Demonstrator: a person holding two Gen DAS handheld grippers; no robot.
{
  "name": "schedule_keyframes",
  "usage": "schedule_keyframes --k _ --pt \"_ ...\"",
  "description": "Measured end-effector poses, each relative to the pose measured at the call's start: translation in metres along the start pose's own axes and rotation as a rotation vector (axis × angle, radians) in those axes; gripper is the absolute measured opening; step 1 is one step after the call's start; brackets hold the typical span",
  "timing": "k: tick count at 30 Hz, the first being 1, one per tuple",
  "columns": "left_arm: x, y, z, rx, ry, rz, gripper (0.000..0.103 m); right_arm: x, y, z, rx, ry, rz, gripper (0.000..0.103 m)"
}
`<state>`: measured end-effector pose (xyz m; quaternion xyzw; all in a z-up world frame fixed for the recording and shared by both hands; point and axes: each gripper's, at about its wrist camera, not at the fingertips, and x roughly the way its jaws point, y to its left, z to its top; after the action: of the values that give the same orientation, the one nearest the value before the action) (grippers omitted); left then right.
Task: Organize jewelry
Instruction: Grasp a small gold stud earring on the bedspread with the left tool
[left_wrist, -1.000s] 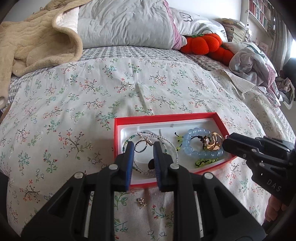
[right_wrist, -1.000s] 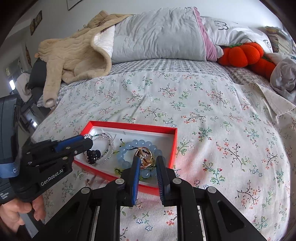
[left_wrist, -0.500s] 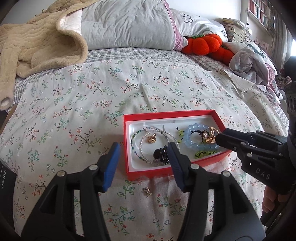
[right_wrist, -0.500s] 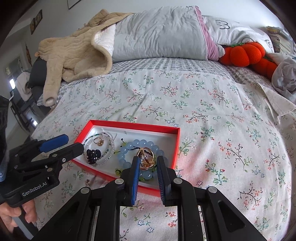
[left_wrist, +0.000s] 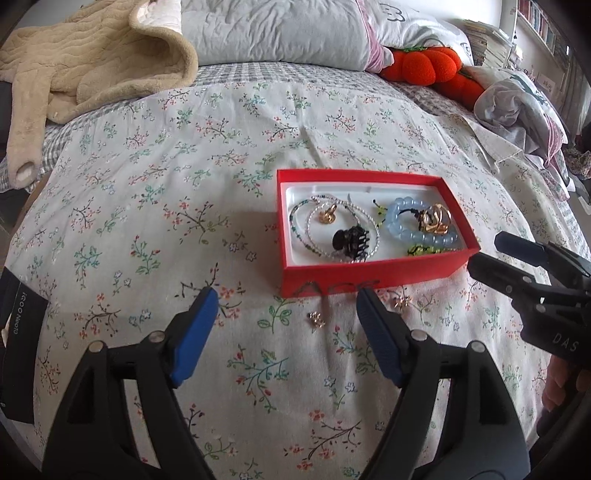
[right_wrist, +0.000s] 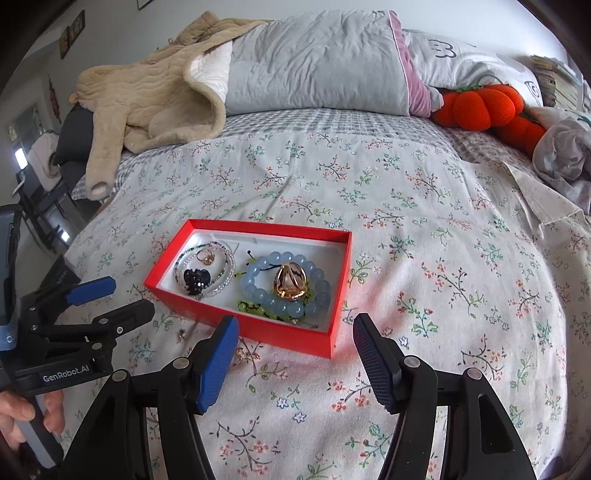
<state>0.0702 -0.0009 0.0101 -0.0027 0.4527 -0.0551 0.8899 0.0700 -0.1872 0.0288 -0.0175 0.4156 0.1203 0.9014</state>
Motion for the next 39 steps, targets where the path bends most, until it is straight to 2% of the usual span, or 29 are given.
schedule_keyframes --k 14,20,22,24,27,39 --pt "0.012 -0.009 -0.039 0.047 0.144 0.031 0.078 0.001 0.015 -0.037 -0.021 0.158 -0.050 0.071" --pt "0.022 -0.011 -0.047 0.062 0.154 0.001 0.078 0.011 0.010 -0.046 0.004 0.212 -0.086 0.072" --pt "0.025 -0.010 -0.048 0.050 0.154 -0.043 0.074 0.015 0.007 -0.048 0.011 0.227 -0.092 0.072" --pt "0.028 -0.012 -0.048 0.041 0.154 -0.075 0.057 0.018 0.005 -0.049 0.012 0.238 -0.097 0.072" --pt "0.031 -0.014 -0.046 0.049 0.141 -0.107 0.043 0.023 0.003 -0.051 0.012 0.247 -0.100 0.072" --pt "0.047 -0.015 -0.034 0.011 0.109 -0.155 0.030 0.035 -0.008 -0.052 0.007 0.265 -0.096 0.072"
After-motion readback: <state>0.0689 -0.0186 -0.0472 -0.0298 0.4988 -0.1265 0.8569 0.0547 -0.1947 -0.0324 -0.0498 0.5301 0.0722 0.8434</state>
